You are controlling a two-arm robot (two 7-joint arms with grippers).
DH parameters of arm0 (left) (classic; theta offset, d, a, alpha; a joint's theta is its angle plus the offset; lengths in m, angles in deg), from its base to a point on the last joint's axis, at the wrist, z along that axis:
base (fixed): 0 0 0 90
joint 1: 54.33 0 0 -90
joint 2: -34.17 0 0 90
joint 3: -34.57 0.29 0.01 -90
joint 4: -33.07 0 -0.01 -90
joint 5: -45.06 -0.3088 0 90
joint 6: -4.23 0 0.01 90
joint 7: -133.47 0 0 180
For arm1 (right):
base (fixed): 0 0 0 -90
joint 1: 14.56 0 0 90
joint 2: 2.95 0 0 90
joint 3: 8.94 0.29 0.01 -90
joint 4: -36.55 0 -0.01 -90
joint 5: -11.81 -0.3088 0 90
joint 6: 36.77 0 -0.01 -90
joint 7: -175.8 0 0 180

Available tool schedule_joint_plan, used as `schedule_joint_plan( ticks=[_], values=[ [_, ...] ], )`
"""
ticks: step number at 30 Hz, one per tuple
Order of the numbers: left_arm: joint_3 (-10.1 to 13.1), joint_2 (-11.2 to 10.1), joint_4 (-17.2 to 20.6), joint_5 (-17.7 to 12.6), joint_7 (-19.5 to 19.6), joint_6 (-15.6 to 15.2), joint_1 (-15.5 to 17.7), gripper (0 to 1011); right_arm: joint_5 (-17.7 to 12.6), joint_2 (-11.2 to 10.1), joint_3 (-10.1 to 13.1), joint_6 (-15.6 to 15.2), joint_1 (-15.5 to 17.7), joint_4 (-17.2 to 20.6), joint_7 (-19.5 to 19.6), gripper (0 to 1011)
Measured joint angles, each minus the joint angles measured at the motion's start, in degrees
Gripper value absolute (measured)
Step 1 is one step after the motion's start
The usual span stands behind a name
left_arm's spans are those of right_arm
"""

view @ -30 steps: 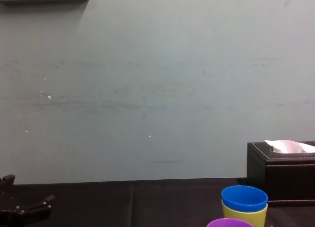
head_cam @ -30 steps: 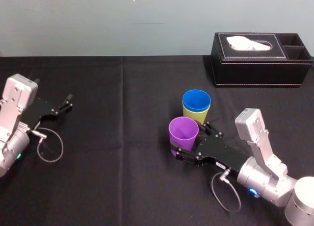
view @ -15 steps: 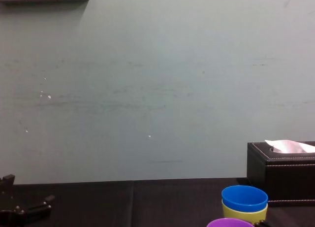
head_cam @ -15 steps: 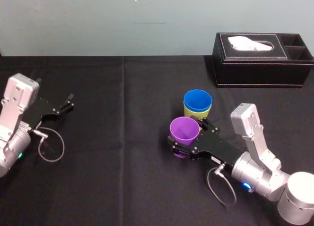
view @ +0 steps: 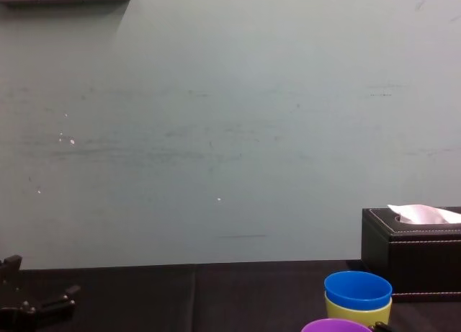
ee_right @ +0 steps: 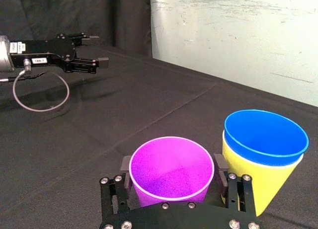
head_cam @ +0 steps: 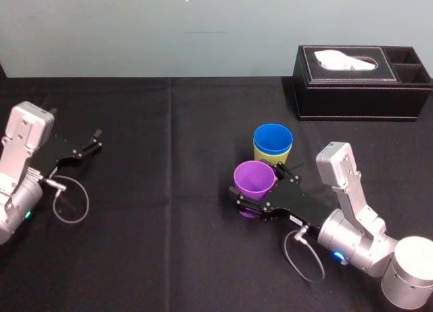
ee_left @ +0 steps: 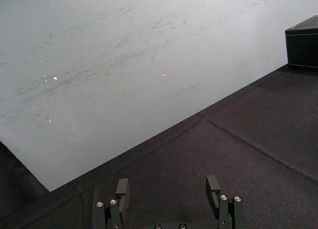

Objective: Stack the three plastic cups sequentially using one hand.

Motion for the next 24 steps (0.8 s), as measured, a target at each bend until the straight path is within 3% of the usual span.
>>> schedule_joint_plan(
  ticks=[10,17,24],
  values=[
    [0.00,0.00,0.00,0.00,0.00,0.00,0.00,1011,-0.01,-0.04,0.05,-0.05,0.05,0.09,0.02,778],
    [0.00,0.00,0.00,0.00,0.00,0.00,0.00,1011,-0.01,-0.07,0.07,-0.05,0.09,0.14,0.02,751],
    [0.00,0.00,0.00,0.00,0.00,0.00,-0.01,1011,-1.50,-1.81,0.53,-1.28,0.64,3.52,-1.52,751]
  ],
)
